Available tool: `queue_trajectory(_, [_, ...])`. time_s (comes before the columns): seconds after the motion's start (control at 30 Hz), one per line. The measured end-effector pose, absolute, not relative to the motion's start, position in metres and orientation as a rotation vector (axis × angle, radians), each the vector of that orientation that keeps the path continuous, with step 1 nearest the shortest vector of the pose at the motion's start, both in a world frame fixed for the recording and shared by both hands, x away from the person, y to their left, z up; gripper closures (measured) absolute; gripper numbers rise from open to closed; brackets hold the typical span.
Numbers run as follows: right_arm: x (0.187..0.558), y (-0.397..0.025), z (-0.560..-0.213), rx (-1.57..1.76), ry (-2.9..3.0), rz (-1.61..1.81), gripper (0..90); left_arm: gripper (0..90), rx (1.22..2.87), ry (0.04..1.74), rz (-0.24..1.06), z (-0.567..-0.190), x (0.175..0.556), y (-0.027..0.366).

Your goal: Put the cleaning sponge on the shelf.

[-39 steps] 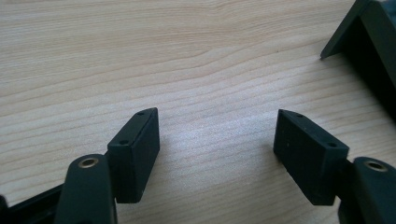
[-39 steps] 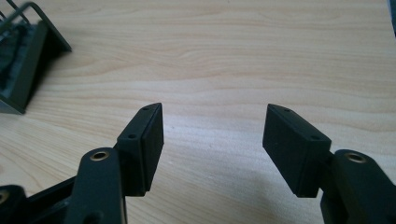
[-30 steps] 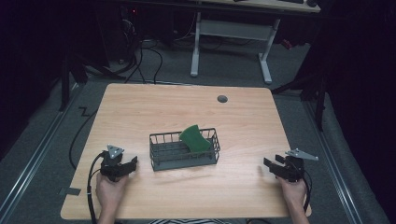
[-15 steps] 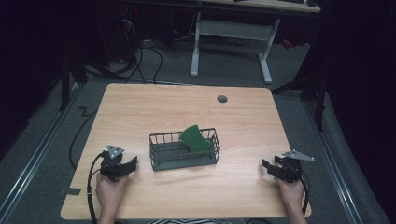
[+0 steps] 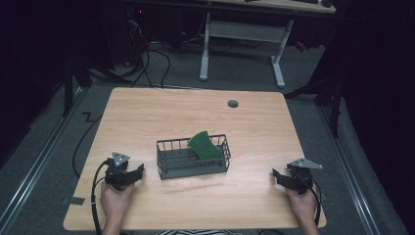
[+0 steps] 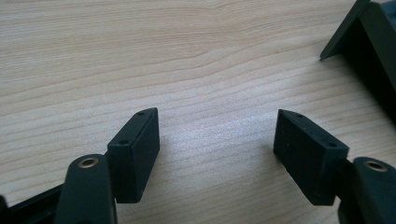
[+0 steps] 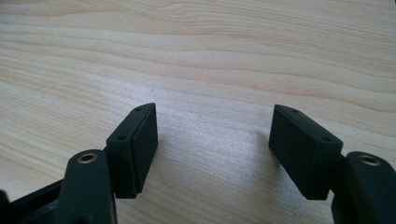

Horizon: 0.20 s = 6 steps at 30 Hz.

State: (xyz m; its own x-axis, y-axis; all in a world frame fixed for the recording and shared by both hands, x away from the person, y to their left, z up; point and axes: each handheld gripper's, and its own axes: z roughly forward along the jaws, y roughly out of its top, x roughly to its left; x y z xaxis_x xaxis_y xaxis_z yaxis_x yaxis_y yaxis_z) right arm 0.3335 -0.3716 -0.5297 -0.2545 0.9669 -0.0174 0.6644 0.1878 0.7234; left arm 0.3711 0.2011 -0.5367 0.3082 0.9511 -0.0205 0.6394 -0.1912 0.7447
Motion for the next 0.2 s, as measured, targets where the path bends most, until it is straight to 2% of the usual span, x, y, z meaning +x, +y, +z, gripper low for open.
queue_trajectory(0.2, [0.3334,-0.3714,-0.5296,1.523,1.994,0.838,32.3,31.6,1.922,1.408,0.611,-0.5369,0.3709,0.2006])
